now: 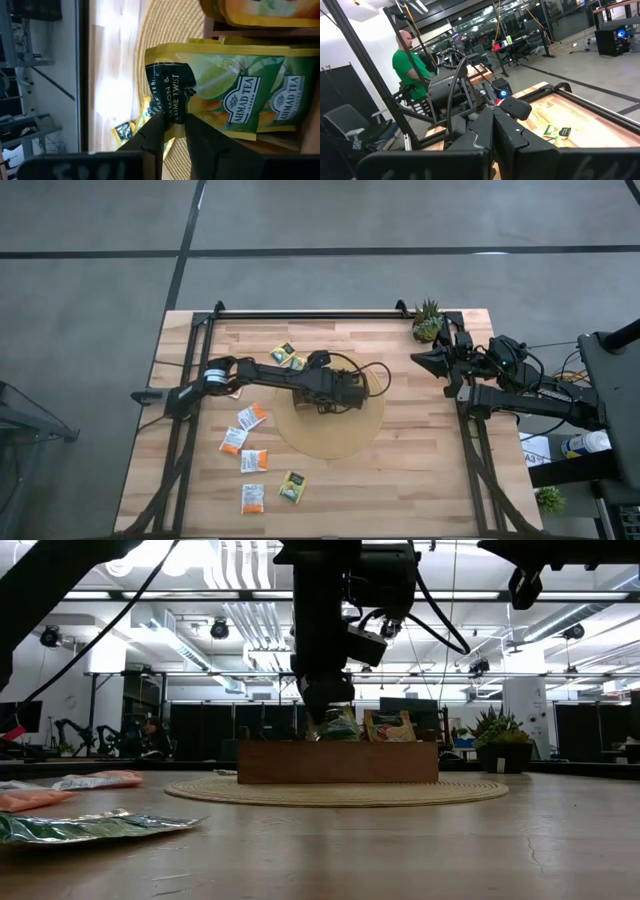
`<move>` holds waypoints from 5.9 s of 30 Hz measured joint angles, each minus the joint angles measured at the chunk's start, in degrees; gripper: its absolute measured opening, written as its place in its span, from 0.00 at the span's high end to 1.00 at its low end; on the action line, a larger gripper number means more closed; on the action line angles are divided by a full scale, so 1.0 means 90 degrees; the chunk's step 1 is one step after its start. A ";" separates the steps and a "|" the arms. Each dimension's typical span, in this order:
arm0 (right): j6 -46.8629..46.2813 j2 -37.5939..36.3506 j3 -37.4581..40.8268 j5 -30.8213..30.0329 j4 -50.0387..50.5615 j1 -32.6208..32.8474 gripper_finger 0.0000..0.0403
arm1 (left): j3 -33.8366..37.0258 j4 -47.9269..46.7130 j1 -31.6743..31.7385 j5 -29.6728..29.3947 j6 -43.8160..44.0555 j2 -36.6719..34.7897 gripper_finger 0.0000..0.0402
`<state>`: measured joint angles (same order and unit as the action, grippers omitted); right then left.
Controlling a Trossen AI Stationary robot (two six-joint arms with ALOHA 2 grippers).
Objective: Pick & Place Tea
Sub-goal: Put the yellow tea bag into the middle section of the wooden organizer
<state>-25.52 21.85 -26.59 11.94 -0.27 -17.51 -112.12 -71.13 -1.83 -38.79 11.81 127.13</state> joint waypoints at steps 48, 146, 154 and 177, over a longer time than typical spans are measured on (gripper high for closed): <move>0.0000 0.0000 0.0000 -0.0010 -0.0005 0.0002 0.98 | -0.0671 -0.0548 0.0041 0.0024 -0.0320 -0.0131 0.65; 0.0002 -0.0004 0.0002 -0.0068 -0.0002 -0.0001 0.98 | -0.0113 0.0911 0.0836 0.4515 -0.0080 -0.0112 1.00; 0.0028 -0.0005 0.0002 -0.0188 0.0002 0.0000 0.98 | -0.0109 0.0952 0.0821 0.4539 -0.0117 -0.0059 1.00; 0.0070 0.0002 0.0002 -0.0183 0.0002 -0.0001 0.98 | 0.0526 0.1234 0.0801 0.4141 -0.0129 0.0134 1.00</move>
<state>-24.88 21.87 -26.57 10.29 -0.25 -17.52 -107.38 -60.03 5.39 -1.52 10.66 128.33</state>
